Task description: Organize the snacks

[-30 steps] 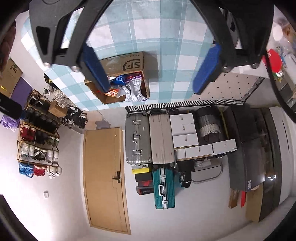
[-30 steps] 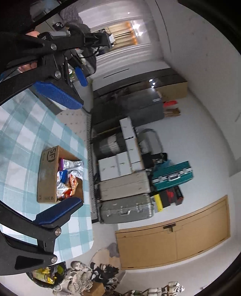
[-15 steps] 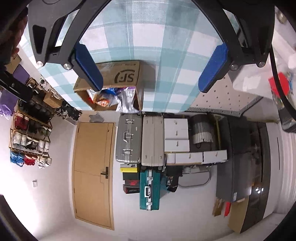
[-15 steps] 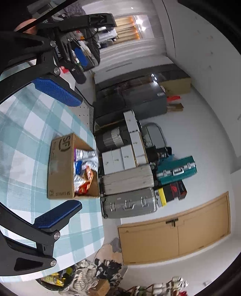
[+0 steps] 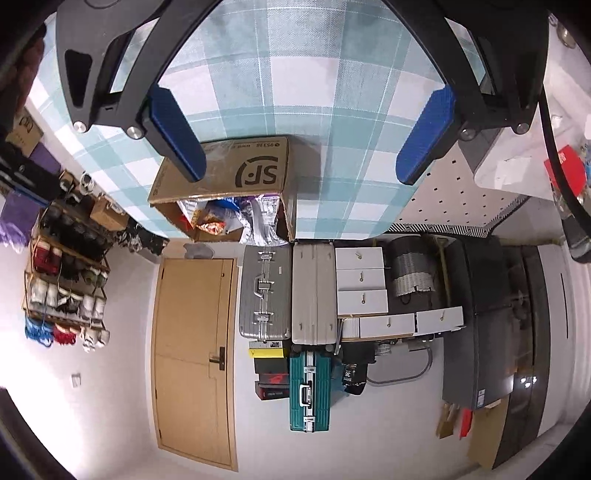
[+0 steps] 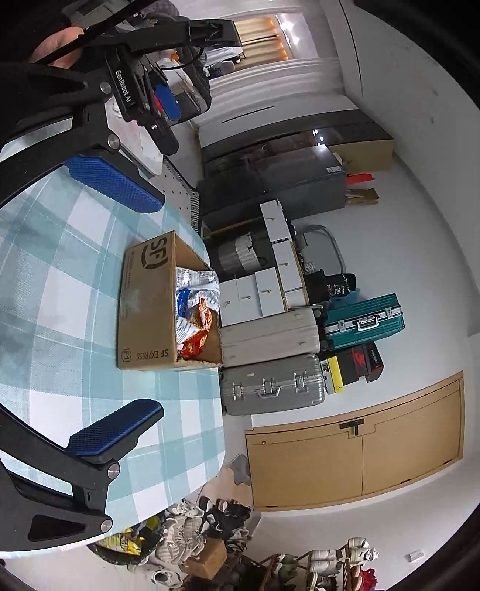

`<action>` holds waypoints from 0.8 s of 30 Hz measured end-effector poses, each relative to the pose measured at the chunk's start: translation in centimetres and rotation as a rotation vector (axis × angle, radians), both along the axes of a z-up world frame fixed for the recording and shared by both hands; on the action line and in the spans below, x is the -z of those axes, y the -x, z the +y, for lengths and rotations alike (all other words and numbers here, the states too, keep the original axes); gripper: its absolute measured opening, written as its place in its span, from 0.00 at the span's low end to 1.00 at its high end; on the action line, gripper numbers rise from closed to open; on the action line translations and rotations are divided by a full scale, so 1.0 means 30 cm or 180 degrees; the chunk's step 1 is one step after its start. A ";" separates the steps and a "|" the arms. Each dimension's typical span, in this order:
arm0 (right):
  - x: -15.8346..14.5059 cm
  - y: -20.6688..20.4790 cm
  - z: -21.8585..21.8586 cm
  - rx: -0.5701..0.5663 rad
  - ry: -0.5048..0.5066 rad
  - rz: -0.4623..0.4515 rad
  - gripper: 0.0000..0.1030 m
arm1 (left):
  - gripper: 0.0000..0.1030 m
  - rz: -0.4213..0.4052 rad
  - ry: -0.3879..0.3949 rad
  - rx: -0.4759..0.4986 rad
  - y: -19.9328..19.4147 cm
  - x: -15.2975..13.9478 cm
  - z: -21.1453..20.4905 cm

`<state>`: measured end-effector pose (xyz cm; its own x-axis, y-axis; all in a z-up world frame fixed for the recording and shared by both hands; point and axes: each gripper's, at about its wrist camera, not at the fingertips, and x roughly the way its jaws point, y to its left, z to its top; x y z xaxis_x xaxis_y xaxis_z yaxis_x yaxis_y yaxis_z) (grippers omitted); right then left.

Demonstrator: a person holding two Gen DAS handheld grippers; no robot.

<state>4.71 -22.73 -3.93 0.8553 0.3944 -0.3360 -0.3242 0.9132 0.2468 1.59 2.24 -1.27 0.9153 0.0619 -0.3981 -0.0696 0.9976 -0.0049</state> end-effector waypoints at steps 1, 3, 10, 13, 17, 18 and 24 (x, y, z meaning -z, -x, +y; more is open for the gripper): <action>-0.002 0.005 -0.002 -0.0002 0.0004 0.0000 1.00 | 1.00 0.0016 -0.0015 0.0004 -0.004 0.002 -0.004; 0.001 0.008 -0.003 0.0007 0.0013 0.0005 1.00 | 1.00 0.0016 -0.0041 0.0006 -0.004 0.008 -0.013; 0.019 -0.002 -0.008 -0.0001 0.0020 0.0066 1.00 | 1.00 -0.0016 -0.0048 -0.0051 0.004 0.008 -0.018; 0.023 -0.012 -0.009 -0.0067 -0.0035 0.0129 1.00 | 1.00 -0.0054 -0.0097 -0.0042 0.026 -0.003 -0.026; 0.032 -0.020 -0.006 -0.0078 -0.0008 0.0150 1.00 | 1.00 -0.0094 -0.0103 -0.0066 0.041 -0.014 -0.032; 0.031 -0.019 -0.006 -0.0077 -0.0007 0.0146 1.00 | 1.00 -0.0099 -0.0080 -0.0075 0.042 -0.016 -0.031; 0.033 -0.019 -0.007 -0.0087 -0.0010 0.0151 1.00 | 1.00 -0.0074 -0.0008 -0.0060 0.049 -0.014 -0.024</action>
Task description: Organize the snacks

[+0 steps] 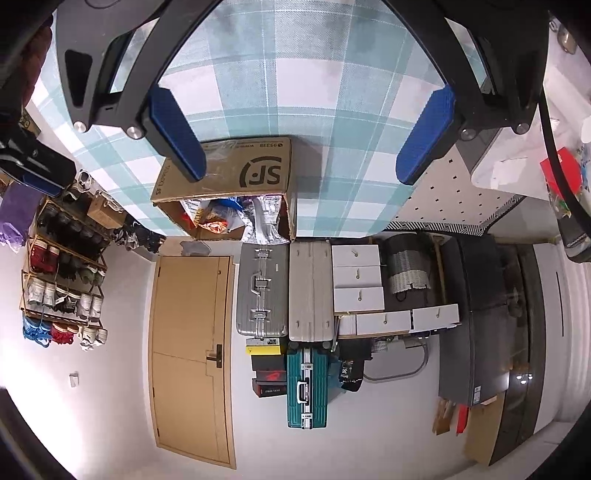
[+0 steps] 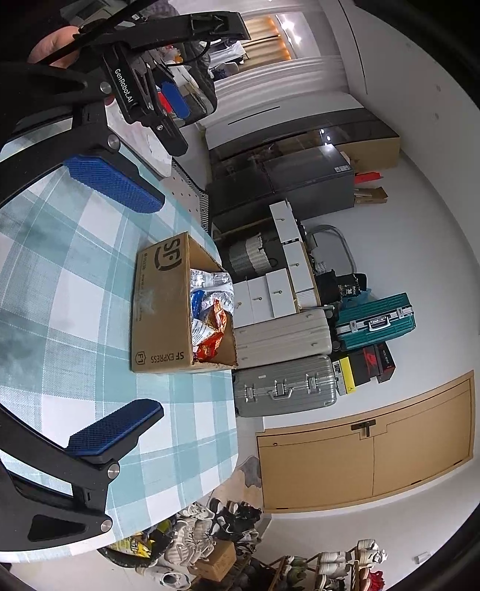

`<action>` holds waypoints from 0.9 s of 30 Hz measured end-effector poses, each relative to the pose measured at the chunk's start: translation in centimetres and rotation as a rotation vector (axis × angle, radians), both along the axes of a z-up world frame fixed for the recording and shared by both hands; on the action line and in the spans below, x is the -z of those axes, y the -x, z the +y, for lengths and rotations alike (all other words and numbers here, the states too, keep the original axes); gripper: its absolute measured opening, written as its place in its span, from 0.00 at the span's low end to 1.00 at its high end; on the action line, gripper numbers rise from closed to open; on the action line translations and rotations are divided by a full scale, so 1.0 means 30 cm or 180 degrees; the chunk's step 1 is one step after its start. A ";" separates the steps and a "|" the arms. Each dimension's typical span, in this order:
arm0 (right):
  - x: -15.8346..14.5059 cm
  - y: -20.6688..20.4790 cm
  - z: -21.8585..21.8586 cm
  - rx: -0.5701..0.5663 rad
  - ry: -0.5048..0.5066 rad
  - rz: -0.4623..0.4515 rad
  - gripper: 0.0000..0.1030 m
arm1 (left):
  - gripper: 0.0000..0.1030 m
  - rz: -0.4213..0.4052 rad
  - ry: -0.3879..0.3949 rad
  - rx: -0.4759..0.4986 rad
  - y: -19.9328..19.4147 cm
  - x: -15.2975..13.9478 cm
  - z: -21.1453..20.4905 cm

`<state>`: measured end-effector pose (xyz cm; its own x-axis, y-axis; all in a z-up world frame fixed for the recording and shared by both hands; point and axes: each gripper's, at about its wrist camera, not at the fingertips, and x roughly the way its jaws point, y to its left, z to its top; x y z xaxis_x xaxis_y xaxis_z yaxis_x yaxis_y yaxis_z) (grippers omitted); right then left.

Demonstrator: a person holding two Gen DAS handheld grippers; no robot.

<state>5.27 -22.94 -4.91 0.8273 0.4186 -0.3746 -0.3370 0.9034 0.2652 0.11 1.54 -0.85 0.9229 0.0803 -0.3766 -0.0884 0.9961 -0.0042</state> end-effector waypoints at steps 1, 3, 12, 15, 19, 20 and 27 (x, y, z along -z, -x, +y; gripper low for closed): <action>-0.002 -0.002 0.001 -0.0018 -0.0006 0.0013 1.00 | 1.00 -0.0002 -0.0012 -0.0005 0.001 0.001 -0.001; -0.005 -0.002 0.004 -0.0030 -0.0011 0.0019 1.00 | 1.00 0.0000 -0.0001 0.0006 0.000 0.001 -0.002; -0.009 0.001 0.008 -0.0040 -0.0018 0.0023 1.00 | 1.00 0.0094 0.0062 -0.0013 -0.010 0.011 0.008; -0.008 -0.001 0.009 -0.0053 -0.0019 0.0042 1.00 | 1.00 0.0129 0.0115 -0.0034 -0.020 0.020 0.021; -0.006 0.001 0.013 -0.0060 -0.0020 0.0044 1.00 | 1.00 0.0059 0.0088 -0.0017 -0.011 0.018 0.018; -0.006 0.000 0.014 -0.0058 -0.0019 0.0043 1.00 | 1.00 0.0039 0.0060 -0.0012 -0.009 0.018 0.014; -0.005 0.001 0.013 -0.0060 -0.0023 0.0047 1.00 | 1.00 -0.0021 -0.0159 0.0000 0.002 0.018 -0.019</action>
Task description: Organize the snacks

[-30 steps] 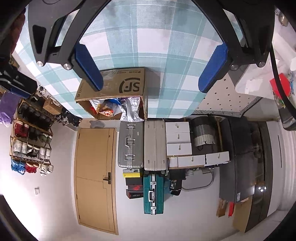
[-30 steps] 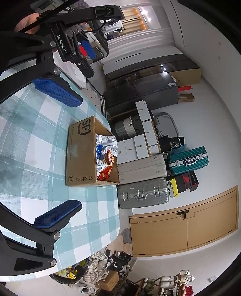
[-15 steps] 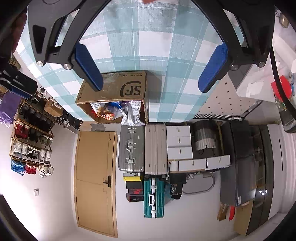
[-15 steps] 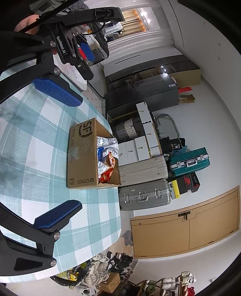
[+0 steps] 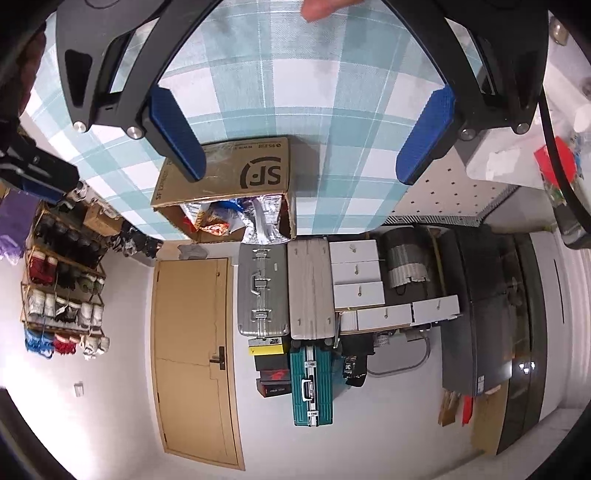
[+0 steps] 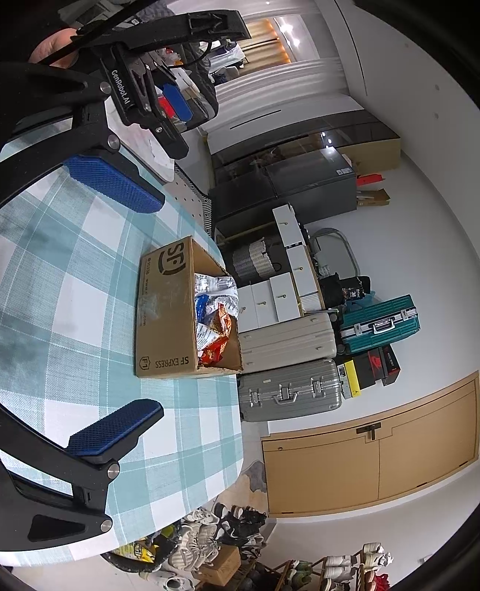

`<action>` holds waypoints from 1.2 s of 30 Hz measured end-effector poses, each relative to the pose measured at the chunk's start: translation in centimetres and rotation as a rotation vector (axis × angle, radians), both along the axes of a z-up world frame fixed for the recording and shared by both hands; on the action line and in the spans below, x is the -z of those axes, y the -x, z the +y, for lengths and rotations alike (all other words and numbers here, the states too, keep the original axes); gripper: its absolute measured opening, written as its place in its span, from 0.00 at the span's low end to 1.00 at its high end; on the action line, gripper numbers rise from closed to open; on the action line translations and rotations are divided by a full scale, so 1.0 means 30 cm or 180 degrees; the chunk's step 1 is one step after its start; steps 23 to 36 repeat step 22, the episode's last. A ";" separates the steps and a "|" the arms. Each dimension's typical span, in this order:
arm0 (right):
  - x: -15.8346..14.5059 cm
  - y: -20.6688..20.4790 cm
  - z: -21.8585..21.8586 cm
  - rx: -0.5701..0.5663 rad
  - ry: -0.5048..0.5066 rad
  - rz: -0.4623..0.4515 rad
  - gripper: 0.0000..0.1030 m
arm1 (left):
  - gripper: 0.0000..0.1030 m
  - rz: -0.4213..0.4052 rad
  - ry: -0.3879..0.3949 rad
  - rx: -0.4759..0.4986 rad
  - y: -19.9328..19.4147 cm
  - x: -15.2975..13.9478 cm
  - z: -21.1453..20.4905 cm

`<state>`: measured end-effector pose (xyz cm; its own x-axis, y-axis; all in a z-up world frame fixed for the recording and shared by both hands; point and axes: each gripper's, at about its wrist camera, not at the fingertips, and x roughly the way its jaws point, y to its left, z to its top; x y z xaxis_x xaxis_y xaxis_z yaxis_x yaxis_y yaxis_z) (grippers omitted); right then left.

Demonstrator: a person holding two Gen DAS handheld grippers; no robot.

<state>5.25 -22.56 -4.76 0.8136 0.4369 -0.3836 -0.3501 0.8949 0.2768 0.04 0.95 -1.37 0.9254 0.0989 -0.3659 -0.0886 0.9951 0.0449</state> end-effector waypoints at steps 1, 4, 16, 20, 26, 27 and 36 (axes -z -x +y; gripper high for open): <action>0.000 0.000 0.000 -0.0006 -0.0004 0.0000 1.00 | 1.00 0.0000 -0.0009 -0.0002 -0.001 0.002 -0.001; -0.001 0.000 0.002 -0.0012 -0.0007 -0.0001 1.00 | 1.00 -0.0006 0.0008 0.0003 -0.001 0.003 -0.001; 0.002 -0.003 0.002 -0.0011 -0.0029 0.0030 1.00 | 1.00 0.0076 -0.0081 -0.0141 -0.011 0.002 -0.004; -0.001 -0.002 -0.002 -0.0004 -0.0037 0.0037 1.00 | 1.00 0.0154 0.0004 -0.0138 -0.027 0.010 0.008; 0.000 -0.002 -0.003 -0.0007 -0.0035 0.0038 1.00 | 1.00 0.0174 0.0016 -0.0161 -0.031 0.015 0.012; 0.000 -0.002 -0.003 -0.0007 -0.0035 0.0038 1.00 | 1.00 0.0174 0.0016 -0.0161 -0.031 0.015 0.012; 0.000 -0.002 -0.003 -0.0007 -0.0035 0.0038 1.00 | 1.00 0.0174 0.0016 -0.0161 -0.031 0.015 0.012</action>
